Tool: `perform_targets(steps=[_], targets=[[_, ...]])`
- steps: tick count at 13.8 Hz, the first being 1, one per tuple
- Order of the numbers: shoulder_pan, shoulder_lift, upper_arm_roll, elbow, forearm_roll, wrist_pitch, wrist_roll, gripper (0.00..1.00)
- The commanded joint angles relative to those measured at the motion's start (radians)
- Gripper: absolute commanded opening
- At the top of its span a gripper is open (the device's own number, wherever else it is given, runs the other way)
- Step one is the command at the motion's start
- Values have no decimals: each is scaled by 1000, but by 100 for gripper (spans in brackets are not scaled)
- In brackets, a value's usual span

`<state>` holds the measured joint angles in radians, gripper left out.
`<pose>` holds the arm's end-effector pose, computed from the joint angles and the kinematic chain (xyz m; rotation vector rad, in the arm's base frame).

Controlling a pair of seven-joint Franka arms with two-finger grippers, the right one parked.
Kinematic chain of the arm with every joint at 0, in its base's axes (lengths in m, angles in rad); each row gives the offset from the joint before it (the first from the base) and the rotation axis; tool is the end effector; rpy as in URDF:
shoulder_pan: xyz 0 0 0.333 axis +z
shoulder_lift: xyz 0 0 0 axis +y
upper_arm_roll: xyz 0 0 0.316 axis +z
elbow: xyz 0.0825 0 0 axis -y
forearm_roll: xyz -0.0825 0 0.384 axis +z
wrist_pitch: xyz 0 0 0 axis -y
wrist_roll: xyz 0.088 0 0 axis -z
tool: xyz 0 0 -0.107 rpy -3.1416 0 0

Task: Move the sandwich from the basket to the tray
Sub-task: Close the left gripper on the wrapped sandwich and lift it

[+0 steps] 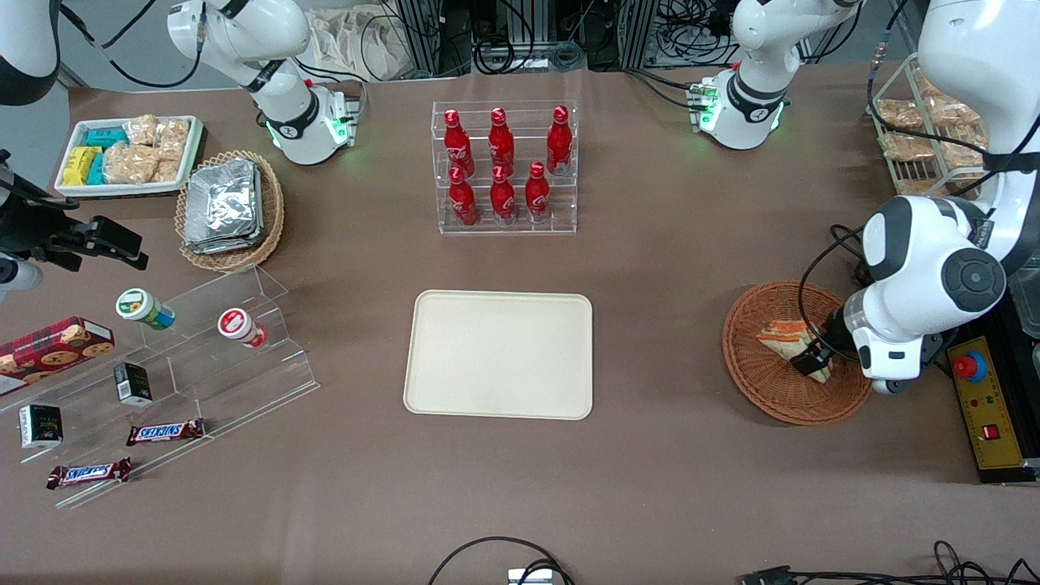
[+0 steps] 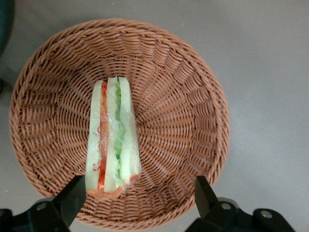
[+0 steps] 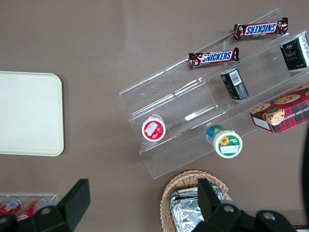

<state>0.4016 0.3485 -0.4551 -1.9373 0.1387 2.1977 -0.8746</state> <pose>0.6086 -0.0154 0.3178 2.9038 1.1544 -0.0957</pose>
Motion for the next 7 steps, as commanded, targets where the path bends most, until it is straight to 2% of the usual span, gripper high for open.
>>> perform_targets(steps=[1,7], targets=[[35,24,-1,-35,10,53,-7,100],[42,76,30,-55,12,56,-6,100]])
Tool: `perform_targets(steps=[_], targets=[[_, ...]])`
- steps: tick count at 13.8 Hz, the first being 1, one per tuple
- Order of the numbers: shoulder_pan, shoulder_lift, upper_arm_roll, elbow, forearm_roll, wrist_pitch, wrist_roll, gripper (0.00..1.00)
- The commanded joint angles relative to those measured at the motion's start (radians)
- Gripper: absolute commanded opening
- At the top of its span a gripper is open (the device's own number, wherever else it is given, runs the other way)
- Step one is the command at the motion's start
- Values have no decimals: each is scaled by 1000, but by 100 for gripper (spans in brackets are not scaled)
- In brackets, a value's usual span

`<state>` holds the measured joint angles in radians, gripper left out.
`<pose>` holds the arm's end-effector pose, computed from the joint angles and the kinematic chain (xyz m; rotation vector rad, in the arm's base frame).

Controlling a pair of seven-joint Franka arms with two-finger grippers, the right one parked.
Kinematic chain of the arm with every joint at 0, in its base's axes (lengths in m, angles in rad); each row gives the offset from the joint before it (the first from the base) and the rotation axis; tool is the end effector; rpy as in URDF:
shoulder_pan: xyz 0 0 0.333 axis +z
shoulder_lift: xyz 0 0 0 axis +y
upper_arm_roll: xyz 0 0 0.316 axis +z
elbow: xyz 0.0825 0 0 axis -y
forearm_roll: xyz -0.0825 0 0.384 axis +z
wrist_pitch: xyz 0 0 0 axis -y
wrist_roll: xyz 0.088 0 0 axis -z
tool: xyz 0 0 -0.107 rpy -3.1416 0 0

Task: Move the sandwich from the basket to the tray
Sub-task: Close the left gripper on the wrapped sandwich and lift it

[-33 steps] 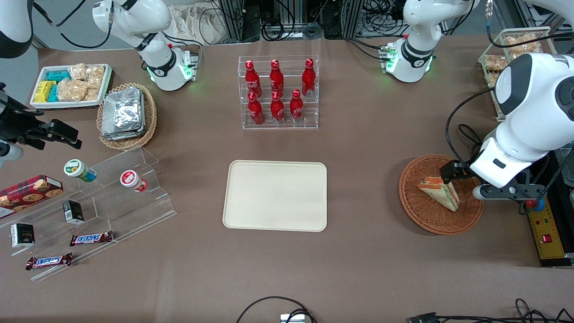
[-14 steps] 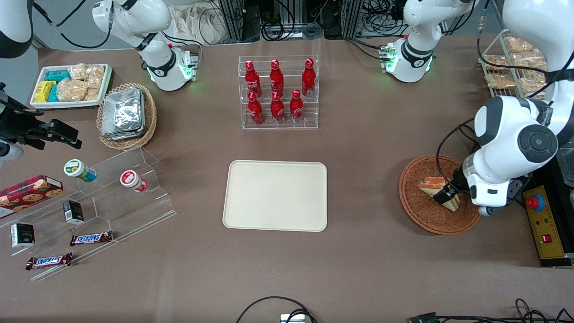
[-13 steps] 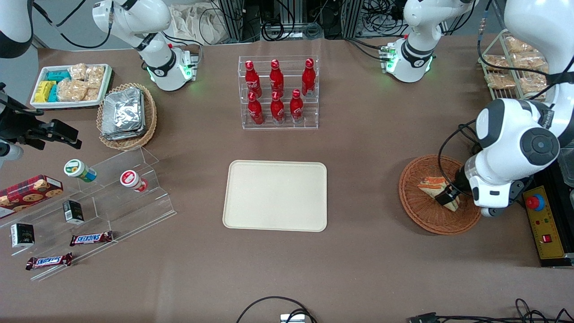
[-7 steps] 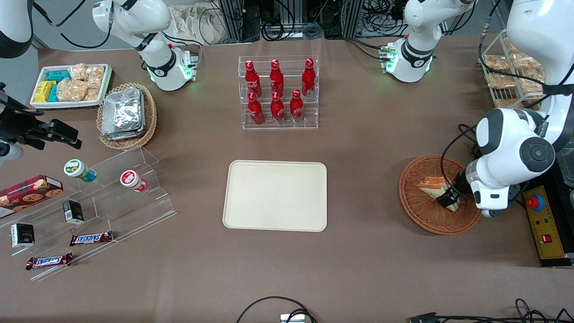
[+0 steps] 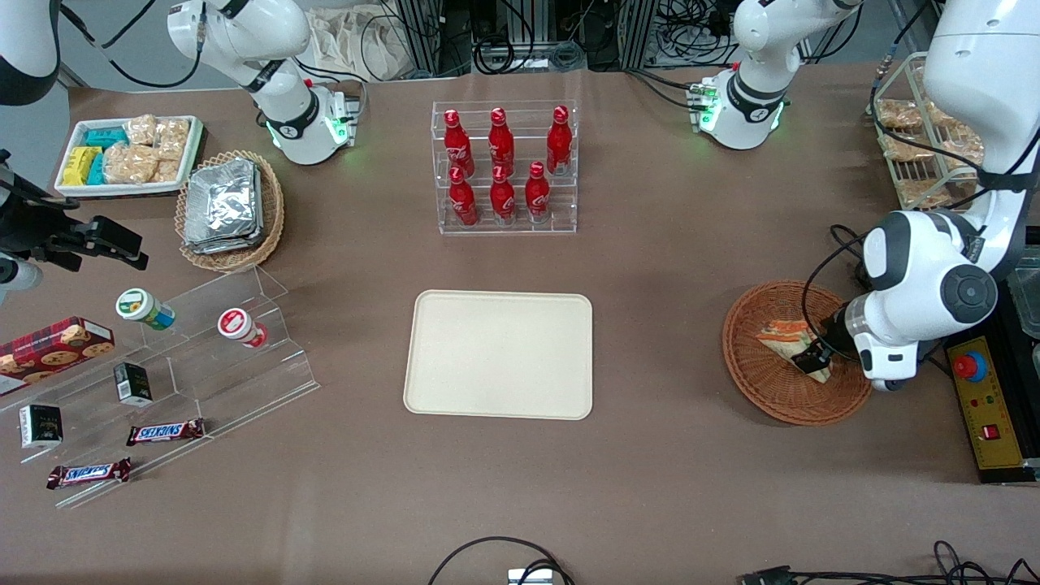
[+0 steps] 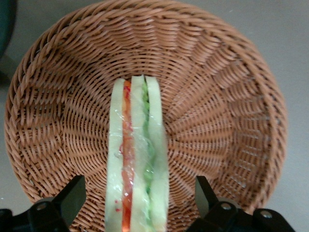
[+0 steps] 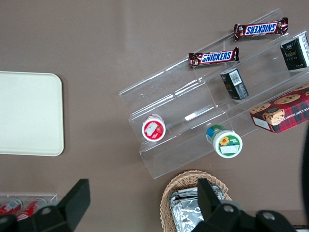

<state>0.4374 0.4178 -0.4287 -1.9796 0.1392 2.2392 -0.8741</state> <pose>0.5972 0.0171 0.2630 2.8676 1.2337 -0.2065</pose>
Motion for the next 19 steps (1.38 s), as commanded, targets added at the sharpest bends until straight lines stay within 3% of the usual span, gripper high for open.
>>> perform_targets(steps=[1,5,6,7,8,10,14,19], targets=[[6,21,4,-15,11,11,-3,100],[6,45,7,-18,11,7,-5,98],[6,45,7,-16,11,7,-5,68],[6,38,7,-15,20,2,7,22],[1,32,5,-13,54,-24,15,0],[-6,33,-1,33,126,-142,17,0],[-6,-2,-59,172,131,-321,78,0],[-23,9,-232,474,132,-611,153,0]])
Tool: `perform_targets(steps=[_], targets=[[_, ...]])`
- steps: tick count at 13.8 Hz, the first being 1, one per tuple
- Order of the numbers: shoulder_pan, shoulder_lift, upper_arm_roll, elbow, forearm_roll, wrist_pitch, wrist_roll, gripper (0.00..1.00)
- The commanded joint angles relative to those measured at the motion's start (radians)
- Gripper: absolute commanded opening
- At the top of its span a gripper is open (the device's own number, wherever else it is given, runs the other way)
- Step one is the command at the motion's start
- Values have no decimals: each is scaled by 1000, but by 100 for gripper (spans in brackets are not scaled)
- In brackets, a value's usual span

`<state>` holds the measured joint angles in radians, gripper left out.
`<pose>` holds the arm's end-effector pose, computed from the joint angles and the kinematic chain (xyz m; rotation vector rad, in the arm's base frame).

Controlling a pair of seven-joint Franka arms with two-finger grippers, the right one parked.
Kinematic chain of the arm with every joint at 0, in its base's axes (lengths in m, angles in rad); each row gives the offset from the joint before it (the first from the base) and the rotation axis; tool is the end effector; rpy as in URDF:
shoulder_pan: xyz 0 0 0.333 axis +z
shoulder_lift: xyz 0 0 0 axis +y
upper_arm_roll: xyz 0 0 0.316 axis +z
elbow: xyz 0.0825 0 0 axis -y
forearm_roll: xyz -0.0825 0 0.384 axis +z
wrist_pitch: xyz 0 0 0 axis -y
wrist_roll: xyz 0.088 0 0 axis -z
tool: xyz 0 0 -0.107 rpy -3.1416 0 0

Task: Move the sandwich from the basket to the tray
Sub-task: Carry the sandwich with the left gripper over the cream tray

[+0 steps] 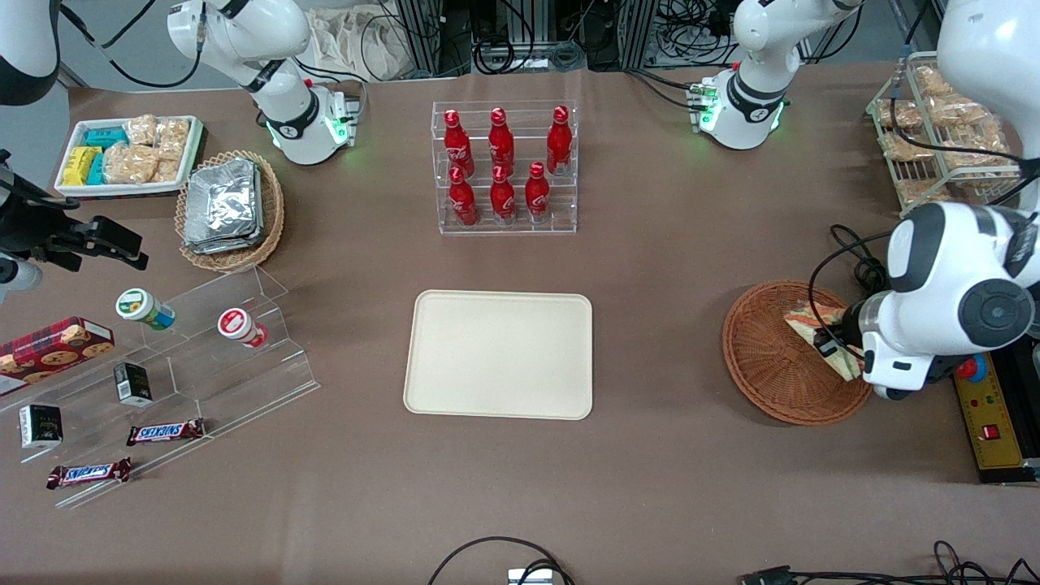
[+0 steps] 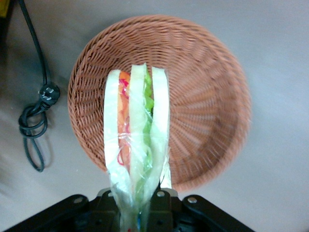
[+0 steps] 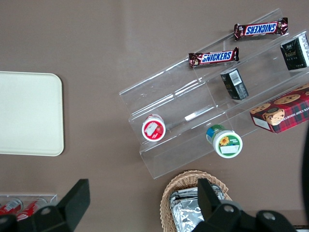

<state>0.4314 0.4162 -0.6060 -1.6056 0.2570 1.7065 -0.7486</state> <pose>0.6326 -0.0431 0.4047 -2.9073 -0.7745 0.3113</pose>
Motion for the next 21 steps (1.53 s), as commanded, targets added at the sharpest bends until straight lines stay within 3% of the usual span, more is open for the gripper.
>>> perform_targets(steps=[1,5,8,11,16,21], targets=[[-37,9,-79,131,13,-93,32,0],[-202,42,-121,225,14,-113,76,0],[-392,195,-112,347,24,-85,153,0],[-543,364,-86,421,149,7,143,0],[-640,486,-37,411,156,129,62,0],[-643,513,-23,336,157,248,49,0]])
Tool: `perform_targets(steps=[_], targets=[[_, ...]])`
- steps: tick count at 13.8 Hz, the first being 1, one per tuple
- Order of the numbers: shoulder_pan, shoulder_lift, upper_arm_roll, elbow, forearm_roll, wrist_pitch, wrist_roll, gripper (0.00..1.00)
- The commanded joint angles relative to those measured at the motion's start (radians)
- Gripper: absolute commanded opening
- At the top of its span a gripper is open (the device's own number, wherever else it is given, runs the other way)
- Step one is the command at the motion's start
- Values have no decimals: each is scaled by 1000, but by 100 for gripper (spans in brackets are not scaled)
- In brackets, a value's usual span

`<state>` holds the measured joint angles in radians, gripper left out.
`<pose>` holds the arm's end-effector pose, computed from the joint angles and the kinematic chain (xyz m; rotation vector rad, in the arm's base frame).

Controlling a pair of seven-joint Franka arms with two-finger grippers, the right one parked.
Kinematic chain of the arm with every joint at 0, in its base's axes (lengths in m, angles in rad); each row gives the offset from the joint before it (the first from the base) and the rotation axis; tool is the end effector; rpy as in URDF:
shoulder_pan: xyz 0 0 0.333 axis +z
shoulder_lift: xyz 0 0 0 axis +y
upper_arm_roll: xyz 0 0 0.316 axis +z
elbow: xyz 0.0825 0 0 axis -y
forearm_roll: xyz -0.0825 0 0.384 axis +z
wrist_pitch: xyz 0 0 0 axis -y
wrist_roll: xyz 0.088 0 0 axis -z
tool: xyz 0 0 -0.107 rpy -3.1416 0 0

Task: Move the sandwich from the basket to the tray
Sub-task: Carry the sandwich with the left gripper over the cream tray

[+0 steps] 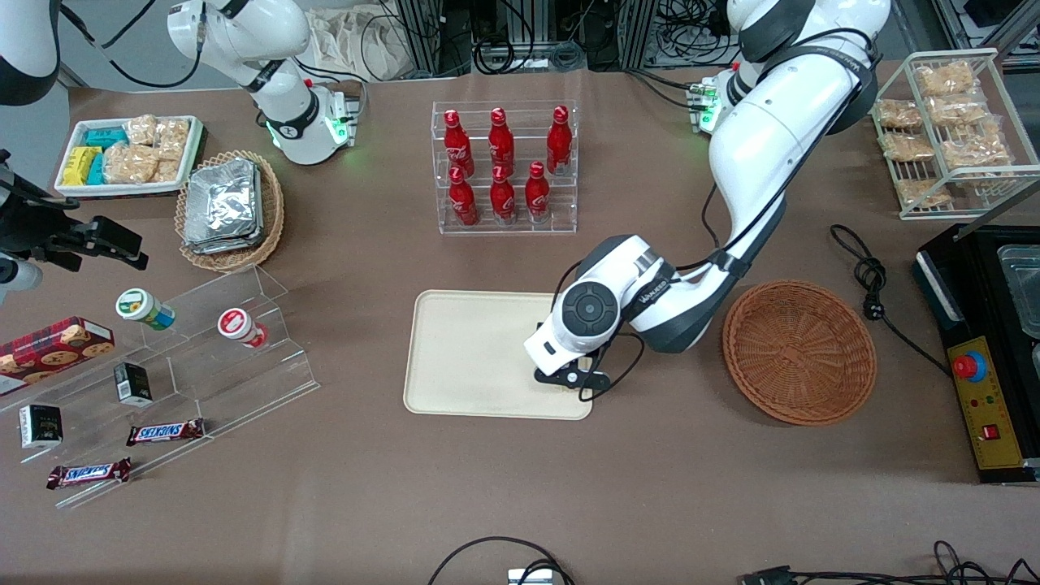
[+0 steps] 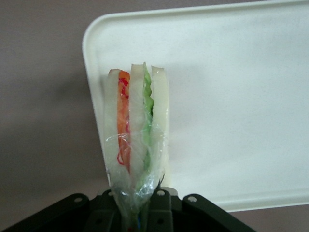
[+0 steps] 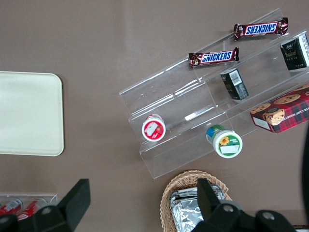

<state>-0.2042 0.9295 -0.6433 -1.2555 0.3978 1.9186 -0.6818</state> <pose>0.5902 -0.4402 0.2560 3.0805 -0.2183 -0.2618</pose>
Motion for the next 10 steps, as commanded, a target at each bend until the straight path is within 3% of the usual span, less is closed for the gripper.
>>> perform_targets(steps=[1,3,4,5,10], targets=[[-9,0,20,-15,15,37,-19,0],[-9,3,21,-15,16,40,-19,3],[-9,8,21,-15,18,40,-9,22],[-6,9,22,-15,18,45,-5,98],[-6,5,28,-16,13,59,-8,100]])
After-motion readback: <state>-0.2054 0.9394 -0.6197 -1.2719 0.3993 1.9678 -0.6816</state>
